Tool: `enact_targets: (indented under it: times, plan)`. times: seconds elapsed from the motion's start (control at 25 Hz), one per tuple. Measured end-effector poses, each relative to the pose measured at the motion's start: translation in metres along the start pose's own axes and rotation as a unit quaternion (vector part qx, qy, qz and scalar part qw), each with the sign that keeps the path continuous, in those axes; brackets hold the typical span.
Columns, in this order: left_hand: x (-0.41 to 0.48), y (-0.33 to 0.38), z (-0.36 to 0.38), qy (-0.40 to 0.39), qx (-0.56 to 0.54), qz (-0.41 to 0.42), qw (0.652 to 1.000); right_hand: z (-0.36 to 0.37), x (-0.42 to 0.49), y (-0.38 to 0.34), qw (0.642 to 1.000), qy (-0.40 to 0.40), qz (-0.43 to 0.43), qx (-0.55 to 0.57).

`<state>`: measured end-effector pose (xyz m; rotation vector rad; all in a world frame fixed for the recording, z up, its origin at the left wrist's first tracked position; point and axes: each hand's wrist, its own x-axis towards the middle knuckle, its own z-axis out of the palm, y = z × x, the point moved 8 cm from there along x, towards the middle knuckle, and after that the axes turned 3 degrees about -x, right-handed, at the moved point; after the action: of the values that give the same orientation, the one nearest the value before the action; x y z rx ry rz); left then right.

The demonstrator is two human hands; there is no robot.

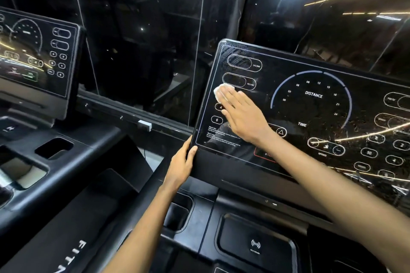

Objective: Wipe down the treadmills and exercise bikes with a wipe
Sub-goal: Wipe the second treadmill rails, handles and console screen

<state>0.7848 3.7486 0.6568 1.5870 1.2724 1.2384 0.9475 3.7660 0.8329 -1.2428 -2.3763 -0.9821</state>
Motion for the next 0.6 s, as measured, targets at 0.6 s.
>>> enact_targets:
  times: [0.6]
  plan:
    - [-0.001, -0.014, 0.001, 0.001, 0.035, -0.007, 0.999, -0.028, 0.016, 0.010, 0.993, 0.024, 0.016, 0.117]
